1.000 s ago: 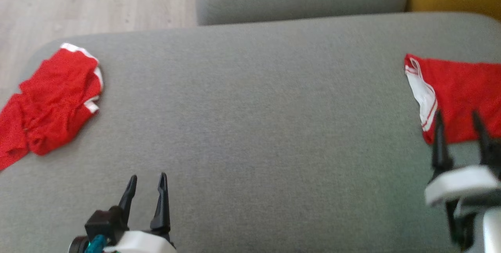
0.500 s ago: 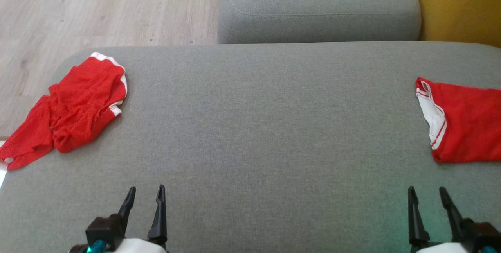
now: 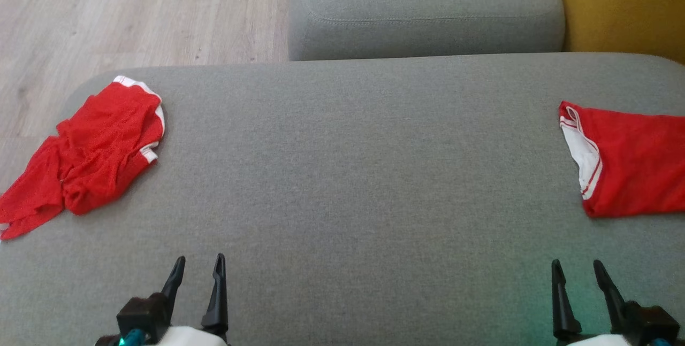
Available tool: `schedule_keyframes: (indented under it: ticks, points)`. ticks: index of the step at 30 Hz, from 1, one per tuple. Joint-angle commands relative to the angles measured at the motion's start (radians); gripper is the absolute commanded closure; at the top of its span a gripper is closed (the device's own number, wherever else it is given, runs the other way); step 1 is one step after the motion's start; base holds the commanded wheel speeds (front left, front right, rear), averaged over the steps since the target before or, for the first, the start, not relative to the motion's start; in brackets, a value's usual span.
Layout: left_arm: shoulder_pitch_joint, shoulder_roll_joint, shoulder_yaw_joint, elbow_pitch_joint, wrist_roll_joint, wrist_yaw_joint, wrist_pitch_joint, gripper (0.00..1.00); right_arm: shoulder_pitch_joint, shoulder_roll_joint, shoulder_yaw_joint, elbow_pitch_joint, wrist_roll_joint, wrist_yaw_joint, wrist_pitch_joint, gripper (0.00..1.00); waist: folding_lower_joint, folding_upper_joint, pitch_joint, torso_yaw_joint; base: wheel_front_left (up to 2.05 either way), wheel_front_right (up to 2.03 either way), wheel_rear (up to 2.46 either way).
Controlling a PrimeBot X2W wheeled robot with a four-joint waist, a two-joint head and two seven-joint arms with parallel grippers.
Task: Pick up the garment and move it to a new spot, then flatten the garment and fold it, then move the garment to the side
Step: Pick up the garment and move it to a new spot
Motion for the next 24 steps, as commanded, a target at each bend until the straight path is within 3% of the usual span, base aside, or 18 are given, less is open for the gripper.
schedule_keyframes:
  ticks: [1,7,20,24]
  points:
    - [-0.041,-0.003,0.034,-0.030,0.004,-0.002,-0.012,0.00,-0.052,-0.011,0.025,-0.033,0.001,0.008,-0.013,0.00,0.0000,0.0000,0.002,0.000,0.00,0.00,0.00]
    - [-0.065,-0.003,0.019,-0.025,0.003,-0.007,-0.012,0.00,-0.041,-0.011,0.012,-0.050,0.003,0.008,-0.014,0.00,0.0000,0.0000,0.009,0.060,0.00,0.00,0.00]
    - [-0.014,-0.003,0.032,-0.036,0.003,0.007,-0.012,0.00,-0.054,-0.011,0.086,-0.050,0.032,0.008,-0.014,0.00,0.0000,0.0000,-0.011,0.372,0.00,0.00,0.00]
    - [-0.009,-0.003,0.045,-0.050,0.000,0.006,-0.012,0.00,-0.061,-0.011,0.093,-0.045,0.026,0.008,-0.014,0.00,0.0000,0.0000,0.001,0.382,0.00,0.00,0.00]
